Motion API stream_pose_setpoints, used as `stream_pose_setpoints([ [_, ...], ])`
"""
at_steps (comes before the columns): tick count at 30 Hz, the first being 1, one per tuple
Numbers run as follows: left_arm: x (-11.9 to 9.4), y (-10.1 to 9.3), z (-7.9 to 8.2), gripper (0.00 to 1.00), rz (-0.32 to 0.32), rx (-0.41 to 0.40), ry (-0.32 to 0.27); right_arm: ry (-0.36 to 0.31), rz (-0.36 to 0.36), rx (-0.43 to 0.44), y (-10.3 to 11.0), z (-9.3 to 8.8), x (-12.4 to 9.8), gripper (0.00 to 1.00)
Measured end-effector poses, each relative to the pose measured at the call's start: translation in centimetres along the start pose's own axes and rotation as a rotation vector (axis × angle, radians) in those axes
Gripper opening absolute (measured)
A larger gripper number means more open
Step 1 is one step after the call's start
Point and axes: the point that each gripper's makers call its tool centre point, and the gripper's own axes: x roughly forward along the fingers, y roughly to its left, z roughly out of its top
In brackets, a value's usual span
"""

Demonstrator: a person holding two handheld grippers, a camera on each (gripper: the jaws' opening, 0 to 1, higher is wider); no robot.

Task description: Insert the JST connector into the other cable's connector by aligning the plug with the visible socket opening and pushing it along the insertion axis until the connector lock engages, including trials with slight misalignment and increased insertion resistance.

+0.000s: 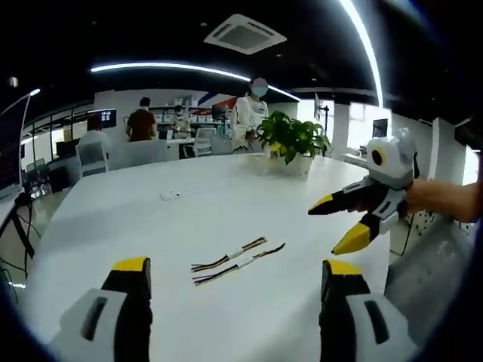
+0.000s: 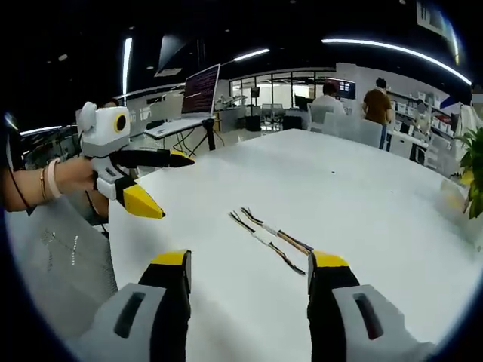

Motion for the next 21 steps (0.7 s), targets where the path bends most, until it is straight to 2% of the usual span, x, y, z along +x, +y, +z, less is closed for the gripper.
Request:
stream_pose_setpoints([
  [1,0.1,-0.1,-0.5,0.93,-0.005,0.010,0.011,-0.008,-0.011,0.021,-0.2,0.0,-0.2,0.55],
  [3,0.1,-0.1,-1.5,0.93,-0.020,-0.013,0.047,-0.012,-0.017,0.036,-0.4,-0.1,-0.3,0.56],
  [9,-0.2,0.8,-1.0,0.90,-0.004,-0.108,0.003,-0.011,-0.053,0.021,-0.9,-0.4,-0.2,0.62],
  [11,-0.3,0.7,-1.4,0.90,-0.006,-0.133,0.015,-0.005,-0.055,0.028,-0.9,-0.6,-0.2,0.63],
  [13,-0.3,0.6,-1.7,0.89,-0.002,-0.134,0.030,-0.006,-0.073,0.027,-1.1,-0.6,-0.3,0.61],
  [14,-0.4,0.5,-1.8,0.89,-0.004,-0.127,0.028,-0.013,-0.103,-0.013,-1.6,-0.4,-0.6,0.59],
  [16,-0.3,0.5,-2.0,0.89,0.004,-0.143,0.032,-0.008,-0.127,-0.037,-1.9,-0.5,-0.9,0.57],
  [21,-0.1,0.3,-2.3,0.90,0.001,-0.126,0.049,-0.009,-0.144,-0.006,-2.4,-0.6,-1.2,0.58],
])
